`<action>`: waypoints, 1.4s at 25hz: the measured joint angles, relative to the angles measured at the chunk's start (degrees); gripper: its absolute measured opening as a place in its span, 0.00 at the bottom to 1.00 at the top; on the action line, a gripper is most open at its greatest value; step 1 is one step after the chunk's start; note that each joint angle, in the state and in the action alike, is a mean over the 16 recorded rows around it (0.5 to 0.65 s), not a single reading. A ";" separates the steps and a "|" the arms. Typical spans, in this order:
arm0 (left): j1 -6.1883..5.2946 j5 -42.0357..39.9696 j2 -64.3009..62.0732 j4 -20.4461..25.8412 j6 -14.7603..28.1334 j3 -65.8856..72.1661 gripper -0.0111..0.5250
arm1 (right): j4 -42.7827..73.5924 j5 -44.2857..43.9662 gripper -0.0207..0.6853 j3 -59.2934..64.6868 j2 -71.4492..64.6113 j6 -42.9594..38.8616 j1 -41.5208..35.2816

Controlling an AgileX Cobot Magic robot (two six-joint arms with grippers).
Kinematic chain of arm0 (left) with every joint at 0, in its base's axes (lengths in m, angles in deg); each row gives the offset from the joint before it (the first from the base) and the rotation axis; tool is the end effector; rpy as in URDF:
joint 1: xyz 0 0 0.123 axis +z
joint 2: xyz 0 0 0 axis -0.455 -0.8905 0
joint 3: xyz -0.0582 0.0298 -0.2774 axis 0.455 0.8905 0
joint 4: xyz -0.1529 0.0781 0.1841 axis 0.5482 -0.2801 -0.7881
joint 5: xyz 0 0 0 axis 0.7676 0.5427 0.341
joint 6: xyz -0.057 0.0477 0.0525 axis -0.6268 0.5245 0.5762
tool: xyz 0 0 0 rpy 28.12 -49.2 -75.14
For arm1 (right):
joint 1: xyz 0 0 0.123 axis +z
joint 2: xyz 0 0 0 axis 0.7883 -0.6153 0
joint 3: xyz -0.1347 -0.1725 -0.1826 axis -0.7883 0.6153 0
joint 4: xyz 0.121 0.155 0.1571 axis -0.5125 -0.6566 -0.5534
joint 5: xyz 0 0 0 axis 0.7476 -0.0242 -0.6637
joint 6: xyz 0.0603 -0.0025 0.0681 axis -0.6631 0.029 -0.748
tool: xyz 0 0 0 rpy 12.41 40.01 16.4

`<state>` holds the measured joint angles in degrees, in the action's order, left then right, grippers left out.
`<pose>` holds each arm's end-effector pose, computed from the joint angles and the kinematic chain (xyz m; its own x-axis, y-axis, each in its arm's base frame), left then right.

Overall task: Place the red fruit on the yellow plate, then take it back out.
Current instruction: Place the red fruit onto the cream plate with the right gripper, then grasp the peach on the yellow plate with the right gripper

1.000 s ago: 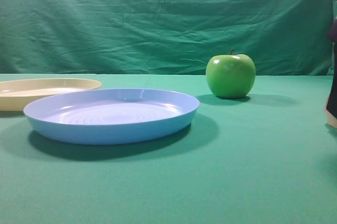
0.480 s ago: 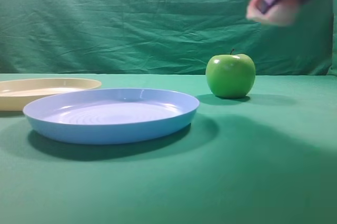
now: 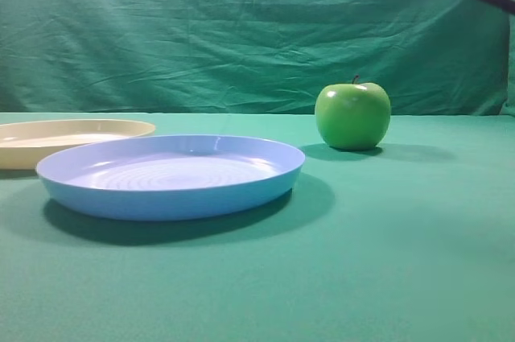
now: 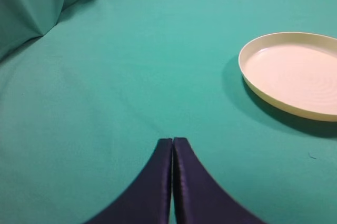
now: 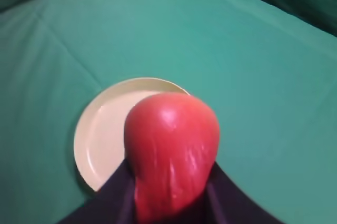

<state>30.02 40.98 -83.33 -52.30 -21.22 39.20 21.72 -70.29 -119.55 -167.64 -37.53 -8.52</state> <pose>0.0509 0.0136 0.1776 -0.2599 -0.0359 -0.9650 -0.1717 0.9851 0.0096 0.3417 0.3546 0.2517 -0.2990 -0.5265 -0.7958 -0.8728 0.4881 0.0050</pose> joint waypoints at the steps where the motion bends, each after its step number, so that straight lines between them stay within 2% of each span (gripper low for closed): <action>1: 0.00 0.00 0.00 0.00 0.00 0.00 0.02 | 0.00 0.09 0.36 -1.14 -1.77 0.39 0.27; 4: 0.00 0.00 0.00 0.00 0.00 0.00 0.02 | 0.00 0.48 0.44 -3.66 -6.10 1.40 0.74; 12: 0.00 0.00 0.00 0.00 0.00 0.00 0.02 | -0.10 1.61 0.75 -5.75 -11.16 2.99 0.76; 14: 0.00 0.00 0.00 0.00 0.00 0.00 0.02 | -0.13 1.07 0.80 -5.79 -10.83 3.07 0.48; 16: 0.00 0.00 0.00 0.00 0.00 0.00 0.02 | -0.14 -0.17 0.80 -5.80 -9.81 3.11 0.04; 19: 0.00 0.00 0.00 0.00 0.00 0.00 0.02 | -0.16 -3.59 0.71 -5.84 -7.17 3.03 -0.94; 23: 0.00 0.00 0.00 0.00 0.00 0.00 0.02 | -0.02 -10.54 0.49 -5.88 -2.06 1.46 -2.93; 29: 0.00 0.00 0.00 0.00 0.00 0.00 0.02 | 1.66 -23.17 0.16 -5.89 7.96 -5.80 -7.17; 32: 0.00 0.00 0.00 0.00 0.00 0.00 0.02 | 3.69 -28.51 0.06 -5.44 13.54 -10.25 -9.10; 35: 0.00 0.00 0.00 0.00 0.00 0.00 0.02 | 5.92 -31.89 0.03 -3.65 19.69 -14.63 -10.66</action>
<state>30.02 40.98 -83.33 -52.30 -21.22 39.20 27.64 -102.18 -123.20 -147.95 -52.17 -19.18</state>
